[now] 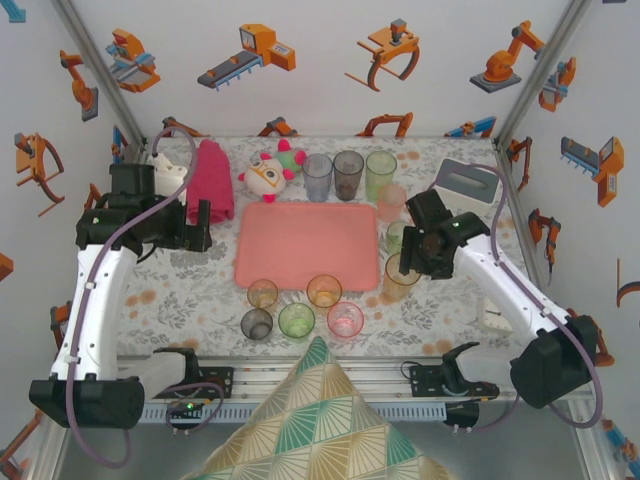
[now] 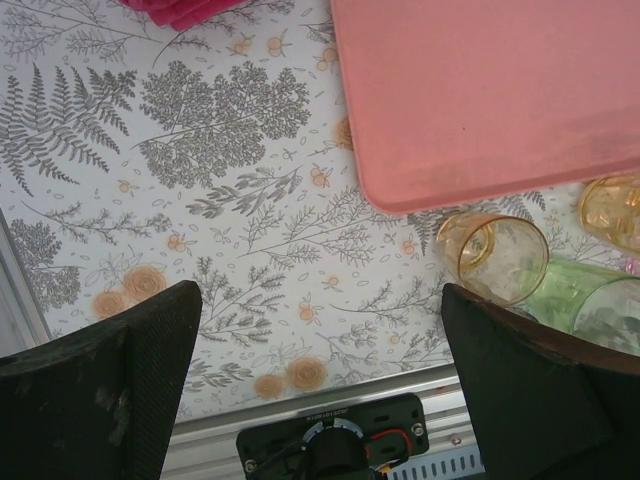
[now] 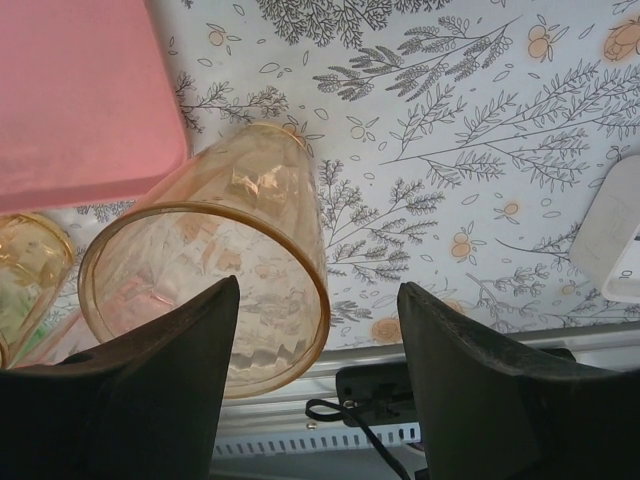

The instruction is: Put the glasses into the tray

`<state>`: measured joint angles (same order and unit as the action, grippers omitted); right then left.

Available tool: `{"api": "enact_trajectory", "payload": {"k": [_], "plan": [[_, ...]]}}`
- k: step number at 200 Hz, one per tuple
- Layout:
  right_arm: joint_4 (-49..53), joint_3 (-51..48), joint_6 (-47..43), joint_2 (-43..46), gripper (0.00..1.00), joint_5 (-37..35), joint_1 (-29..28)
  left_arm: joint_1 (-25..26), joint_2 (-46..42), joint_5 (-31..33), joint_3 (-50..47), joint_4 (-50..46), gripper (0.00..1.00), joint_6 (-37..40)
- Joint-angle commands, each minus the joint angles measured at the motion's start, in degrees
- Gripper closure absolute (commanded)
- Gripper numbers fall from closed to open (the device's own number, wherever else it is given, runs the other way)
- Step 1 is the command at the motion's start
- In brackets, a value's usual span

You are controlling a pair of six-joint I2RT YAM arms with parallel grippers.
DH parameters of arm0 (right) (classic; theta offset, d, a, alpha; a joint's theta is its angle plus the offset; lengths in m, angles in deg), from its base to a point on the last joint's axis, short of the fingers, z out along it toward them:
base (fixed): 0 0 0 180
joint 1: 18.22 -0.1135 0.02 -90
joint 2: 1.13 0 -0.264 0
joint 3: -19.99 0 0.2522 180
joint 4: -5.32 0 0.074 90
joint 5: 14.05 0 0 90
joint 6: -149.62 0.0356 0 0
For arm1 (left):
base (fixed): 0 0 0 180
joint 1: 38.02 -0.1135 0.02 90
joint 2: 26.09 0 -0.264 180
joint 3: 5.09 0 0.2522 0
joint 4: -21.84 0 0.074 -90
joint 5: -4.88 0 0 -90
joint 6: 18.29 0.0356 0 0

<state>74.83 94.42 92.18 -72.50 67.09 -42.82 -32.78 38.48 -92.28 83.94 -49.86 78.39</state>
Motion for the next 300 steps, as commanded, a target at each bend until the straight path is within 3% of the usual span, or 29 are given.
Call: {"api": "enact_trajectory", "payload": {"k": [1, 64, 120, 164, 184, 234, 279, 300], "plan": [[-1.8, -1.0, 1.0, -0.3, 0.42, -1.7, -0.4, 0.2, -1.2, -0.9, -1.2, -0.9, 0.03, -0.7], [-3.4, -2.3, 2.1, -0.3, 0.50, -3.7, -0.4, 0.2, -1.2, -0.6, -2.9, -0.8, 0.03, -0.4], [-4.1, -3.0, 1.9, -0.9, 0.64, -3.4, -0.4, 0.3, -2.1, -0.9, -3.2, -0.8, 0.03, 0.2], [-4.3, -3.5, 2.0, -0.7, 0.68, -3.7, -0.4, 0.3, -2.4, -0.6, -3.1, -0.8, 0.03, 0.5], [-4.6, -3.7, 2.0, -0.6, 0.78, -3.8, -0.4, 0.3, -2.4, -0.2, -3.2, -0.9, 0.03, 0.6], [-4.4, -4.0, 1.7, -0.6, 0.86, -3.9, -0.4, 0.4, -2.4, 0.5, -3.5, -0.8, 0.03, 0.5], [-3.6, -3.5, 0.9, -0.6, 1.00, -3.9, -0.4, 0.4, -2.7, 0.5, -3.4, -0.9, 0.03, 0.4], [-2.8, -3.2, 0.4, -0.5, 1.00, -4.1, -0.4, 0.4, -2.8, 0.5, -3.2, -0.9, 0.03, 0.4]]}}
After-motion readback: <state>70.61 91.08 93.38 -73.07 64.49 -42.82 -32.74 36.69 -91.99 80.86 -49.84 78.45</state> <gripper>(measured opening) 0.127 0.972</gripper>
